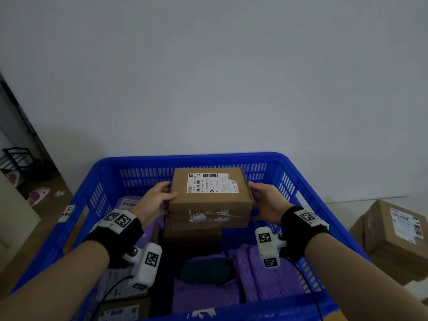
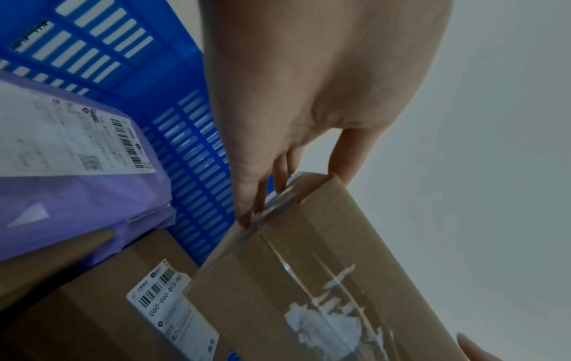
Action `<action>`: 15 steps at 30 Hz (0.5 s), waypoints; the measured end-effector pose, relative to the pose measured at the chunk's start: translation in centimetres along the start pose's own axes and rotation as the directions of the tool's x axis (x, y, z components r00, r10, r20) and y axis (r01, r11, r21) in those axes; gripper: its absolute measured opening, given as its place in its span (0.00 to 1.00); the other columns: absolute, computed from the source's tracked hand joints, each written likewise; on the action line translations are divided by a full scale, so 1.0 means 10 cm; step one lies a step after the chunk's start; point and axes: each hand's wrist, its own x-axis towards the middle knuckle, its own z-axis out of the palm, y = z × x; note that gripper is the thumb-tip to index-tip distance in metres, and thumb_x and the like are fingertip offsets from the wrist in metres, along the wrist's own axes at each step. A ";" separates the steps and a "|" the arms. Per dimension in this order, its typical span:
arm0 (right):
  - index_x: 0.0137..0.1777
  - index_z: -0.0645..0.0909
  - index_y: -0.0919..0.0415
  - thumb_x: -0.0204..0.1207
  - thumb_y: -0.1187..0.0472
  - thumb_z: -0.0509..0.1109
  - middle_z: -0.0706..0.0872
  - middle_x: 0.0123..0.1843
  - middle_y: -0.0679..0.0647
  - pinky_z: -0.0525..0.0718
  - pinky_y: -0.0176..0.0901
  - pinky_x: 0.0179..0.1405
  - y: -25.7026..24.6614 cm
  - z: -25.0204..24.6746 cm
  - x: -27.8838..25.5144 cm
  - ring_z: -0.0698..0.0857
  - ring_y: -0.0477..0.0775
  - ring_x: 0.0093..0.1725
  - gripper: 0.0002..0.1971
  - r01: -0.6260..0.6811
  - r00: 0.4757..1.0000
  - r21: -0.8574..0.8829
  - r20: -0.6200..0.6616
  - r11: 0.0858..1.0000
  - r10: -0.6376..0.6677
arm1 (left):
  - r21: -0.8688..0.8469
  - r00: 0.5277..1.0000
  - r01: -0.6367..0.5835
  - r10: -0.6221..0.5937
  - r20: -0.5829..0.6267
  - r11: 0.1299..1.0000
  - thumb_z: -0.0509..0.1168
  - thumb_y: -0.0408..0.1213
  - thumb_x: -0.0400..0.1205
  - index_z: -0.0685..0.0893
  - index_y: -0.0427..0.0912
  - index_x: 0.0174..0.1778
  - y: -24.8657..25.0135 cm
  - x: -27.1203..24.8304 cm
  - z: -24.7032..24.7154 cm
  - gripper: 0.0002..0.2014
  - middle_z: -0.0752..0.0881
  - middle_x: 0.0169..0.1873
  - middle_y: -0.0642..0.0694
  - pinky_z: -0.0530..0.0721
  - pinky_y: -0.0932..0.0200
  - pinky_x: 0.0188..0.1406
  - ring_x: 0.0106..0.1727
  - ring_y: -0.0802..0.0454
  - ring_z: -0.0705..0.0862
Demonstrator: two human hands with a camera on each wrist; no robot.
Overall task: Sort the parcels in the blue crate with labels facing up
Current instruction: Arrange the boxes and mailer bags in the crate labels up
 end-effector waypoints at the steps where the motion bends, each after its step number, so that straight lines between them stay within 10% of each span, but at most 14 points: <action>1: 0.63 0.82 0.55 0.80 0.49 0.62 0.84 0.58 0.50 0.75 0.62 0.61 0.02 0.01 0.00 0.78 0.60 0.59 0.17 0.002 1.000 -0.012 0.011 1.000 -0.002 | 0.008 1.000 -0.002 0.002 0.028 1.000 0.58 0.25 0.83 0.72 0.41 0.74 -0.01 -0.02 -0.02 0.22 0.82 0.61 0.41 0.80 0.59 0.34 0.54 0.48 0.82; 9: 0.75 0.69 0.48 0.80 0.66 0.64 0.79 0.68 0.58 0.81 0.61 0.54 0.12 0.14 0.18 0.81 0.65 0.59 0.25 0.025 0.997 -0.048 -0.075 0.999 -0.029 | 0.131 0.998 0.056 -0.052 -0.037 0.990 0.65 0.33 0.81 0.63 0.63 0.79 -0.14 0.03 -0.15 0.33 0.75 0.70 0.46 0.77 0.34 0.67 0.71 0.41 0.75; 15: 0.80 0.61 0.43 0.80 0.67 0.64 0.75 0.74 0.60 0.80 0.63 0.55 0.26 0.20 0.49 0.79 0.68 0.61 0.32 -0.080 0.992 -0.132 -0.112 0.988 0.065 | 0.182 0.978 0.190 -0.170 -0.123 0.965 0.69 0.31 0.77 0.76 0.42 0.66 -0.41 0.24 -0.23 0.21 0.81 0.67 0.41 0.82 0.44 0.60 0.68 0.42 0.79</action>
